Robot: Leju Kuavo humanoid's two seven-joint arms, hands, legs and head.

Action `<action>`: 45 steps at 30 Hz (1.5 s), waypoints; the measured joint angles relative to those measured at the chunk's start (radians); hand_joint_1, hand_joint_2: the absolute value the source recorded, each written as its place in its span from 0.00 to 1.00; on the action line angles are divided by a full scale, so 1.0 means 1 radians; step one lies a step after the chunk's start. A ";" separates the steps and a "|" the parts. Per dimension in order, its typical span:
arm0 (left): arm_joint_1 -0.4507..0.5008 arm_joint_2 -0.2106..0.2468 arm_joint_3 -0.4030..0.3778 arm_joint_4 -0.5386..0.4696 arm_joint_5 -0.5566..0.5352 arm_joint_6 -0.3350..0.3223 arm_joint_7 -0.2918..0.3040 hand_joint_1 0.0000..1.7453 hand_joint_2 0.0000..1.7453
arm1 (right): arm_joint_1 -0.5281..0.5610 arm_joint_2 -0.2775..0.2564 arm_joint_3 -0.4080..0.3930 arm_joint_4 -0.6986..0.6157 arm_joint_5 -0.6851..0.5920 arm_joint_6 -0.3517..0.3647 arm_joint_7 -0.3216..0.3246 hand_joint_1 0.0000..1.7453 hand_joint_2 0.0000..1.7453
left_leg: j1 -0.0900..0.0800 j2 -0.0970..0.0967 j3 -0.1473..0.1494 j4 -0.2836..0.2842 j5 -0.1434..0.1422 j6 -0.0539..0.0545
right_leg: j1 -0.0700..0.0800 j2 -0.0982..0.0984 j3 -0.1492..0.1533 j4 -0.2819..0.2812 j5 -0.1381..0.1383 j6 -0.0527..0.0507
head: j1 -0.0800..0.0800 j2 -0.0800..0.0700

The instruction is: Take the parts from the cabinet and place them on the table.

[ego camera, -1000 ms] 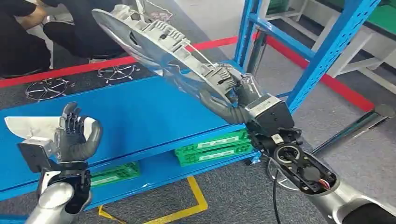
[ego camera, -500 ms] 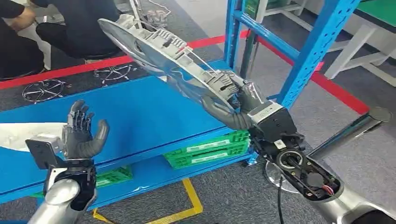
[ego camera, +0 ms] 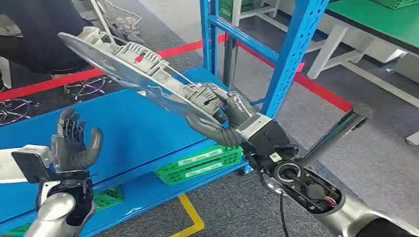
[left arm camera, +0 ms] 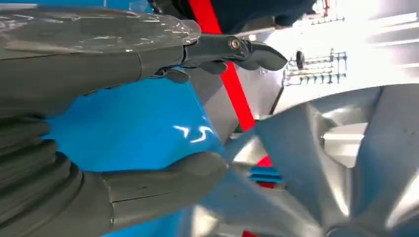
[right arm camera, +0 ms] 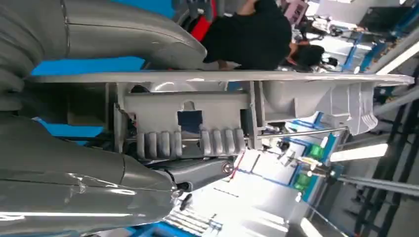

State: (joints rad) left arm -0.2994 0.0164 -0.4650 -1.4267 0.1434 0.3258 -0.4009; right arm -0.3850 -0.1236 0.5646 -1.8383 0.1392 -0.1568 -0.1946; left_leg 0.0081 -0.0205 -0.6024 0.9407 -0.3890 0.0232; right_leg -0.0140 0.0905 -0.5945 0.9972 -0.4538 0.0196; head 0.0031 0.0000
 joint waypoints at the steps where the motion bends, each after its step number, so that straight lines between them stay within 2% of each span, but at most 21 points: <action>1: -0.001 -0.003 0.000 0.000 0.000 -0.001 -0.002 0.00 1.00 | -0.003 0.002 0.005 0.000 -0.001 0.002 -0.004 1.00 1.00 | 0.002 0.003 0.008 -0.007 -0.001 0.005 | 0.006 -0.040 -0.016 0.045 -0.032 0.002 | 0.009 0.000; 3: -0.003 -0.003 0.000 0.002 0.000 -0.001 -0.001 0.00 1.00 | -0.003 0.007 0.016 0.002 -0.009 0.007 -0.010 1.00 1.00 | 0.000 0.020 0.011 -0.006 -0.004 0.006 | 0.002 -0.075 -0.090 0.206 -0.104 0.010 | 0.025 0.000; 5: -0.001 -0.003 0.000 0.005 0.001 -0.001 -0.001 0.00 1.00 | -0.003 0.011 0.024 0.005 -0.013 0.008 -0.012 1.00 1.00 | -0.001 0.039 0.011 -0.004 -0.007 0.006 | -0.001 -0.084 -0.142 0.308 -0.130 0.017 | 0.027 0.000; 7: -0.001 -0.003 0.000 0.006 0.001 -0.001 -0.001 0.00 1.00 | -0.002 0.011 0.030 0.008 -0.013 0.009 -0.012 1.00 1.00 | 0.000 0.054 0.013 0.001 -0.012 0.002 | -0.006 -0.088 -0.104 0.222 -0.064 0.021 | 0.039 0.000; 9: -0.002 -0.004 0.000 0.007 0.002 -0.001 -0.004 0.00 1.00 | -0.003 0.014 0.036 0.011 -0.015 0.013 -0.015 1.00 1.00 | 0.001 0.070 0.017 0.016 -0.026 -0.007 | -0.006 -0.130 0.002 0.005 0.023 0.021 | 0.049 0.000; 10: -0.003 -0.004 0.000 0.008 0.003 0.000 -0.006 0.00 1.00 | -0.005 0.018 0.040 0.013 -0.018 0.017 -0.018 1.00 1.00 | -0.009 0.073 0.014 0.018 -0.028 -0.012 | 0.010 -0.155 0.014 -0.010 0.000 0.014 | 0.054 0.000; 15: -0.005 -0.005 0.000 0.012 0.003 0.001 -0.013 0.00 1.00 | -0.012 0.031 0.051 0.029 -0.030 0.035 -0.033 1.00 1.00 | -0.009 0.098 0.009 0.032 -0.037 -0.032 | -0.001 -0.101 0.020 -0.019 0.018 -0.021 | 0.045 0.000; 17: -0.011 -0.004 0.000 0.016 0.005 0.002 -0.018 0.00 1.00 | -0.020 0.041 0.055 0.040 -0.035 0.042 -0.041 1.00 1.00 | -0.003 0.044 -0.039 0.145 -0.104 -0.043 | -0.005 -0.087 0.016 -0.020 0.023 -0.028 | 0.029 0.000; 20: -0.011 -0.004 0.000 0.027 0.009 0.002 -0.023 0.00 1.00 | -0.030 0.055 0.066 0.063 -0.035 0.051 -0.051 1.00 1.00 | 0.000 0.031 -0.151 0.360 -0.180 -0.049 | -0.005 -0.059 0.011 -0.020 0.026 -0.032 | 0.010 0.000; 21: -0.010 -0.004 0.000 0.030 0.010 0.003 -0.023 0.00 1.00 | -0.030 0.058 0.068 0.069 -0.035 0.053 -0.053 1.00 1.00 | 0.000 0.031 -0.154 0.359 -0.165 -0.048 | -0.005 -0.050 0.011 -0.020 0.027 -0.032 | 0.007 0.000; 23: -0.013 -0.004 0.000 0.035 0.011 0.009 -0.026 0.00 1.00 | -0.030 0.061 0.072 0.082 -0.035 0.055 -0.054 1.00 1.00 | 0.001 0.023 -0.091 0.223 -0.079 -0.042 | -0.005 -0.026 0.012 -0.020 0.028 -0.029 | 0.002 0.000; 24: -0.017 -0.004 0.000 0.037 0.012 0.011 -0.026 0.00 1.00 | -0.033 0.067 0.076 0.089 -0.035 0.057 -0.055 1.00 1.00 | 0.003 0.005 -0.046 0.130 -0.037 -0.037 | -0.006 -0.017 0.012 -0.020 0.029 -0.027 | 0.002 0.000; 25: -0.022 -0.004 0.000 0.039 0.012 0.012 -0.027 0.00 1.00 | -0.039 0.069 0.079 0.096 -0.035 0.059 -0.056 1.00 1.00 | 0.006 -0.038 -0.007 0.048 -0.017 -0.032 | -0.006 -0.007 0.010 -0.020 0.031 -0.024 | 0.002 0.000; 30: -0.029 -0.010 0.000 0.050 0.015 0.016 -0.029 0.00 1.00 | -0.052 0.088 0.089 0.128 -0.035 0.064 -0.061 1.00 1.00 | 0.004 -0.008 0.003 0.020 -0.018 -0.013 | -0.008 0.037 -0.002 -0.030 0.038 0.011 | 0.004 0.000; 32: -0.034 -0.014 0.000 0.053 0.015 0.016 -0.030 0.00 1.00 | -0.054 0.088 0.091 0.137 -0.035 0.070 -0.062 1.00 1.00 | 0.006 0.010 0.006 0.012 -0.015 -0.004 | -0.001 -0.021 -0.032 0.029 -0.008 0.013 | 0.011 0.000; 34: -0.034 -0.018 0.000 0.056 0.017 0.016 -0.032 0.00 1.00 | -0.057 0.091 0.097 0.146 -0.035 0.073 -0.064 1.00 1.00 | -0.001 0.026 0.006 0.013 -0.016 0.000 | 0.000 -0.077 -0.113 0.219 -0.096 0.017 | 0.036 0.000; 36: -0.033 -0.018 0.000 0.060 0.019 0.017 -0.032 0.00 1.00 | -0.057 0.096 0.103 0.158 -0.037 0.079 -0.065 1.00 1.00 | -0.007 0.048 0.006 0.013 -0.018 0.004 | 0.001 -0.086 -0.161 0.329 -0.125 0.015 | 0.039 0.000; 38: -0.033 -0.019 0.000 0.064 0.021 0.019 -0.033 0.00 1.00 | -0.057 0.097 0.107 0.168 -0.045 0.088 -0.066 1.00 1.00 | -0.010 0.065 0.008 0.014 -0.020 0.005 | 0.001 -0.087 -0.116 0.239 -0.065 0.007 | 0.048 0.000; 40: -0.033 -0.022 0.000 0.064 0.024 0.020 -0.033 0.00 1.00 | -0.066 0.108 0.111 0.181 -0.053 0.094 -0.067 1.00 1.00 | -0.015 0.082 0.016 0.015 -0.025 0.003 | 0.010 -0.126 -0.004 0.022 0.031 -0.011 | 0.059 0.000; 41: -0.034 -0.023 0.000 0.066 0.025 0.022 -0.035 0.00 1.00 | -0.071 0.112 0.114 0.187 -0.054 0.096 -0.069 1.00 1.00 | -0.020 0.089 0.016 0.014 -0.026 0.000 | 0.024 -0.166 0.019 -0.017 0.010 -0.019 | 0.058 0.000; 45: -0.039 -0.022 0.000 0.072 0.035 0.022 -0.039 0.00 1.00 | -0.087 0.127 0.126 0.217 -0.064 0.098 -0.079 1.00 1.00 | -0.022 0.127 0.014 0.017 -0.025 -0.011 | 0.025 -0.126 0.021 -0.033 0.021 -0.032 | 0.052 0.000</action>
State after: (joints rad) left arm -0.3385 -0.0053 -0.4654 -1.3542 0.1782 0.3479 -0.4398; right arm -0.4716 0.0034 0.6905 -1.6213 0.0748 -0.0591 -0.2739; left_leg -0.0135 0.1067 -0.5882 0.9580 -0.4139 0.0125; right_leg 0.0109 -0.0353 -0.5738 0.9643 -0.4324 -0.0125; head 0.0553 0.0000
